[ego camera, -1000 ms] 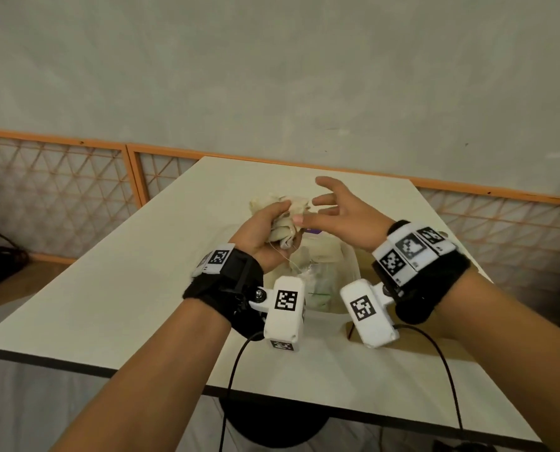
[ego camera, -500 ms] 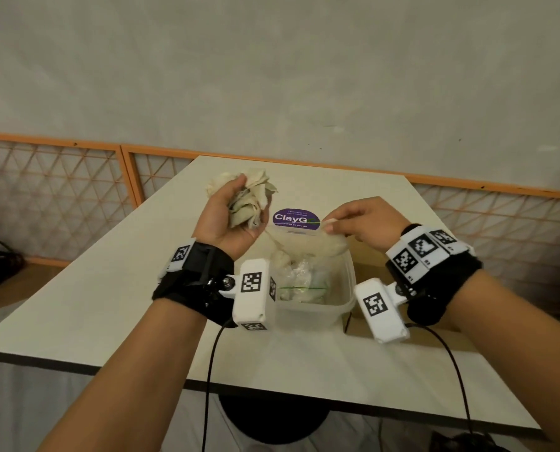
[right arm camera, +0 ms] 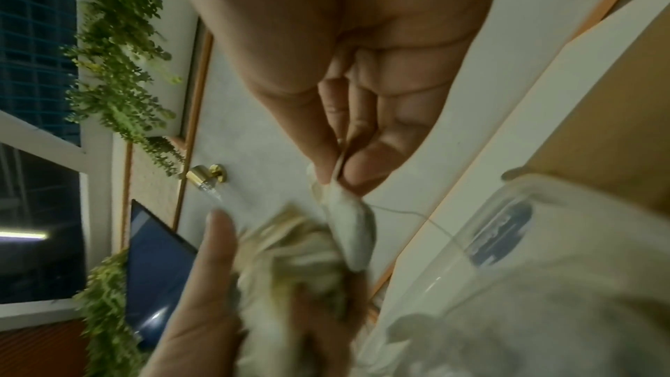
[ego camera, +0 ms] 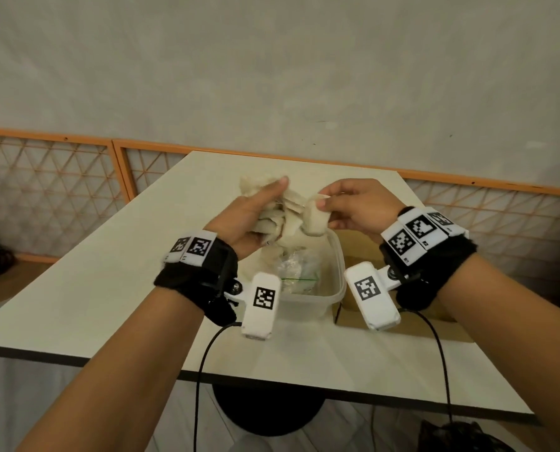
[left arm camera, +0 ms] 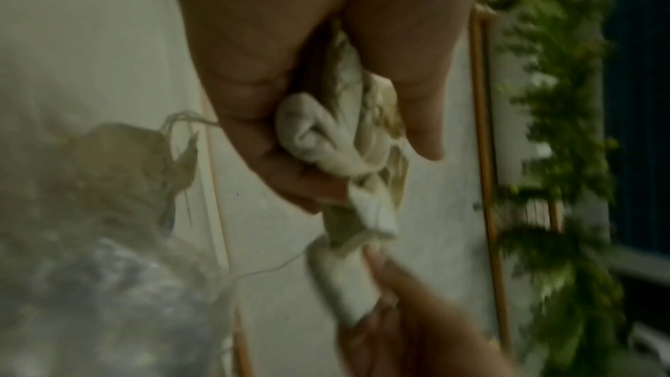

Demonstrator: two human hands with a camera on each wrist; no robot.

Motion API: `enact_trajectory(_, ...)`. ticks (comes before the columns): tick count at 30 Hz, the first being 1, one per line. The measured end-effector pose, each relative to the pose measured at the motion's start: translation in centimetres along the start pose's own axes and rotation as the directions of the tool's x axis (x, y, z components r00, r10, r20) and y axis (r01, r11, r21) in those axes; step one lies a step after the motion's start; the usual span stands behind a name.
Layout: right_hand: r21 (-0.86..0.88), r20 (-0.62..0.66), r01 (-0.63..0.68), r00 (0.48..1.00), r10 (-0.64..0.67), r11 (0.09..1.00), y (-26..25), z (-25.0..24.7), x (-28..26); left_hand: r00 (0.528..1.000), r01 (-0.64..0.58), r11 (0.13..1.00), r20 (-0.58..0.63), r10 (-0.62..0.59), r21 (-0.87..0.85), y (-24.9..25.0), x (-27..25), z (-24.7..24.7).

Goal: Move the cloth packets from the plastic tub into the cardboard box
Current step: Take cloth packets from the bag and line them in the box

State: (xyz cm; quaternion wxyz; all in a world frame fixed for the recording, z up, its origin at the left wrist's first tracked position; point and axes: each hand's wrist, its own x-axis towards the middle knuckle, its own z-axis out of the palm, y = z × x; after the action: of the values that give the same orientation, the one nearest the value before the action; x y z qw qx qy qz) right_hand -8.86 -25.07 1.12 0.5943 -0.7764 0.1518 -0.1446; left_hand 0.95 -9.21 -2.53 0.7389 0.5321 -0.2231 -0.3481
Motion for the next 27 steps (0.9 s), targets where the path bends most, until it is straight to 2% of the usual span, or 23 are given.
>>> enact_trajectory(1, 0.023, 0.039, 0.008, 0.999, -0.009, 1.000, -0.6, 0.8, 0.0, 1.000, -0.006, 0.995, 0.022, 0.004, 0.095, -0.1, -0.2, 0.4)
enact_trajectory(3, 0.042, 0.098, 0.010, 0.995, -0.014, 0.999, -1.5, 2.0, 0.2, 0.999, -0.011, 0.976, -0.032, 0.019, 0.216, -0.4, -0.3, 0.6)
enact_trajectory(5, -0.004, 0.122, -0.033, 0.992, 0.034, 0.999, -1.9, 2.8, 0.9, 0.992, 0.022, 0.981, -0.126, 0.002, 0.193, -0.6, -0.1, 0.1)
enact_trajectory(7, -0.193, 0.134, -0.050, 0.988, 0.076, 0.980, -1.8, 3.0, 1.7, 0.977, 0.069, 0.996, -0.208, -0.054, 0.063, -1.0, 0.0, -1.0)
enact_trajectory(8, -0.351, 0.173, -0.015, 0.982, 0.080, 0.936, -1.6, 3.0, 2.0, 0.968, 0.080, 0.996, -0.234, -0.087, -0.040, -1.1, 0.1, -1.6)
enact_trajectory(10, -0.597, 0.332, 0.135, 0.939, 0.091, 0.791, -0.9, 3.6, 2.1, 0.957, 0.069, 0.973, -0.260, -0.127, -0.221, -1.4, 0.0, -2.5)
enact_trajectory(11, -0.653, 0.400, 0.204, 0.911, 0.103, 0.729, -0.5, 4.0, 2.0, 0.953, 0.056, 0.962, -0.273, -0.131, -0.268, -1.6, 0.1, -2.8)
enact_trajectory(13, -0.698, 0.461, 0.269, 0.878, 0.128, 0.663, 0.3, 4.8, 1.8, 0.951, 0.023, 0.944, -0.283, -0.122, -0.329, -1.9, 0.2, -3.1)
enact_trajectory(15, -0.716, 0.446, 0.272, 0.887, 0.120, 0.643, 0.8, 5.0, 1.9, 0.956, -0.023, 0.916, -0.278, -0.098, -0.400, -2.1, 0.2, -3.5)
enact_trajectory(16, -0.705, 0.417, 0.254, 0.903, 0.098, 0.662, 0.9, 4.9, 2.0, 0.958, -0.044, 0.898, -0.273, -0.086, -0.437, -2.2, 0.1, -3.7)
enact_trajectory(18, -0.625, 0.335, 0.187, 0.941, 0.043, 0.758, 0.7, 4.2, 2.2, 0.962, -0.073, 0.884, -0.268, -0.060, -0.461, -2.3, 0.0, -3.8)
enact_trajectory(20, -0.438, 0.247, 0.092, 0.969, 0.022, 0.895, 0.3, 3.3, 2.0, 0.958, -0.099, 0.912, -0.285, -0.020, -0.397, -2.6, 0.0, -3.8)
enact_trajectory(22, -0.203, 0.180, 0.015, 0.983, 0.022, 0.979, 0.0, 2.4, 1.5, 0.955, -0.115, 0.947, -0.295, 0.023, -0.299, -2.9, 0.0, -3.4)
enact_trajectory(24, -0.067, 0.115, -0.005, 0.993, 0.013, 0.998, -0.1, 1.7, 0.8, 0.964, -0.114, 0.961, -0.262, 0.046, -0.251, -3.1, 0.0, -2.7)
enact_trajectory(27, 0.004, -0.009, 0.016, 1.000, -0.016, 1.000, 0.3, 0.8, -0.2, 0.965, -0.121, 0.966, -0.254, 0.061, -0.227, -3.1, -0.1, -1.1)
